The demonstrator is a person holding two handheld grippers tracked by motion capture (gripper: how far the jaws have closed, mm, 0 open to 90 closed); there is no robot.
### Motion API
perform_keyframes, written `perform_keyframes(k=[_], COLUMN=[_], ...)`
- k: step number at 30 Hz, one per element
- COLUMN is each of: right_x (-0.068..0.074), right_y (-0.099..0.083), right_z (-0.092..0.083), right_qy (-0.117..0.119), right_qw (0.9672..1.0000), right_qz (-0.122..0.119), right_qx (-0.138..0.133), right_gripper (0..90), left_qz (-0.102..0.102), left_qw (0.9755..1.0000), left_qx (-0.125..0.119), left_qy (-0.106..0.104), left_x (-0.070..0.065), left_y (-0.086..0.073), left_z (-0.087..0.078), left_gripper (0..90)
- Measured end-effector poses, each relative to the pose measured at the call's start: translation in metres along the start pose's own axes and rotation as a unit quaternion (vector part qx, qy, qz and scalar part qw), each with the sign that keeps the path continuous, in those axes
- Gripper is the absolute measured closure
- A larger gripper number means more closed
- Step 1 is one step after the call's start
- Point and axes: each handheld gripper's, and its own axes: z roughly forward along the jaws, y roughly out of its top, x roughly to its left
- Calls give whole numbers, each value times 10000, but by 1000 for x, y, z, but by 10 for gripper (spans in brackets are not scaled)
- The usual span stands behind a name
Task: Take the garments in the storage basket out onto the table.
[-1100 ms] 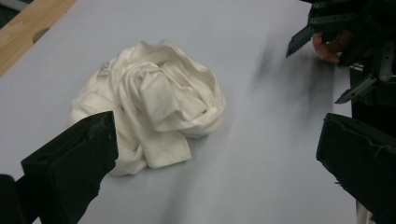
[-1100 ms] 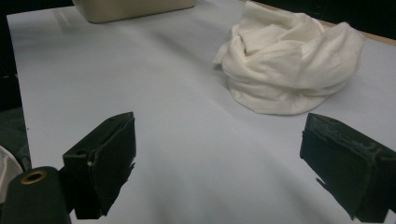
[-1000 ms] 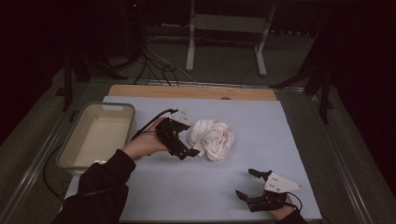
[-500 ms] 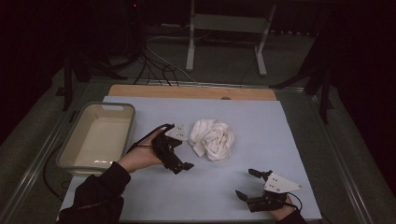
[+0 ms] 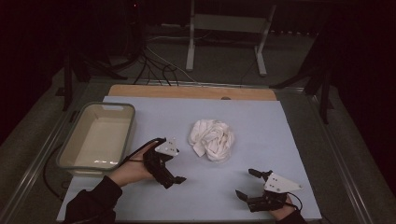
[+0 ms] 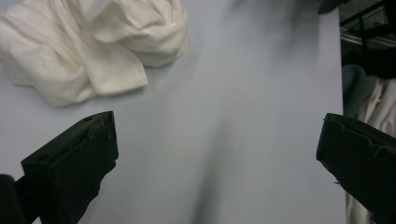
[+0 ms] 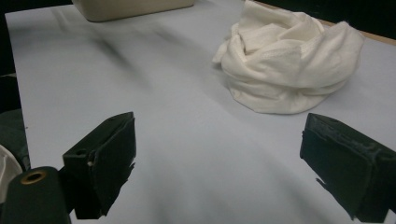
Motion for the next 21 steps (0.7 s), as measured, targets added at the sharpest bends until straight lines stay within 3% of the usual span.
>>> perform_keyframes(k=[21], right_x=[0], right_y=[0], right_z=[0], right_qy=[-6], right_qw=[10000], right_qz=[3], right_qx=[20], right_gripper=[107], left_qz=[-58], left_qw=[9999], left_qx=[-17], left_qy=[-117], left_x=[-26], left_y=[-63], left_z=[-4], left_gripper=[0])
